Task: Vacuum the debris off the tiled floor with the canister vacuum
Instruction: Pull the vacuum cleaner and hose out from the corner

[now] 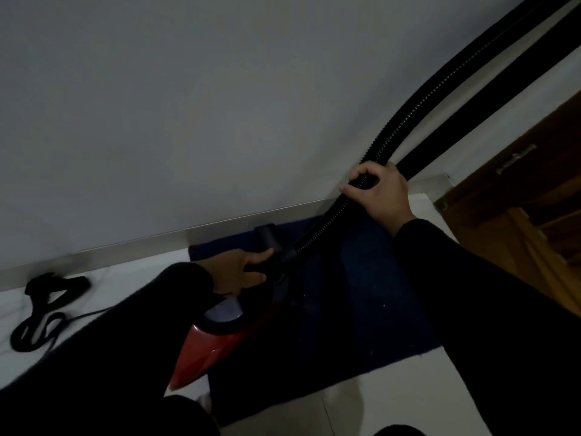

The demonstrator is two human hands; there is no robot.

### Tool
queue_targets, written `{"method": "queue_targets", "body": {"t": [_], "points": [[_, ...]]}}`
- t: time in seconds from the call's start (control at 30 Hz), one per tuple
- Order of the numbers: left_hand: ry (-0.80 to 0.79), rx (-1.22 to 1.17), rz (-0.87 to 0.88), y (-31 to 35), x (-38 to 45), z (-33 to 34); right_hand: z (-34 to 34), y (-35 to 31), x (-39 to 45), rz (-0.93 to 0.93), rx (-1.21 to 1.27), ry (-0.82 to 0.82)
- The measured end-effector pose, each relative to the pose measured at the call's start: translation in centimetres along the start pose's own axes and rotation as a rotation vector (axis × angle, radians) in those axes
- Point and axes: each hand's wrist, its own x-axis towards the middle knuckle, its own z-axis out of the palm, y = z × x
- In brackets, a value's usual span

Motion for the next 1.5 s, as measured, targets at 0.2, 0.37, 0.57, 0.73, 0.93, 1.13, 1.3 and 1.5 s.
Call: {"method": "queue_targets", "body": {"t": [0.2, 0.37, 0.57, 0.73, 0.93, 1.13, 1.3, 1.5], "points": [[-0.125, -0.036, -0.085, 6.1, -4.1, -2.5, -5.5, -4.4, -0.3, 0.032, -0.076, -0.116], [-0.178, -0.03, -0.117, 9.7, -11.8, -3.3, -9.4, -8.4, -3.3, 0.079, -0.076, -0.173], [-0.217, 0.103, -0.159, 10.1, -21.9, -4.3, -11.1, -14.4, -10.0, 0.154, -0.037, -0.234], [-0.252, 0.181, -0.152, 6.4, -30.8, -4.1, -9.9, -20.0, -18.2, 0.204, -0.04, -0.233], [-0.277, 0.373, -0.08, 1.3, -40.6, -3.1, -7.8, -26.5, -28.7, 0.242, -0.066, -0.301], [-0.294, 0.394, -0.07, -3.7, -47.7, 0.4, -5.8, -31.1, -37.1, 0.236, -0.067, -0.293], [-0.273, 0.401, -0.05, -6.8, -53.8, 4.6, -4.6, -33.0, -44.6, 0.253, -0.047, -0.289], [-0.249, 0.393, -0.025, -10.8, -63.4, 11.0, -4.0, -35.6, -56.4, 0.233, -0.055, -0.273]]}}
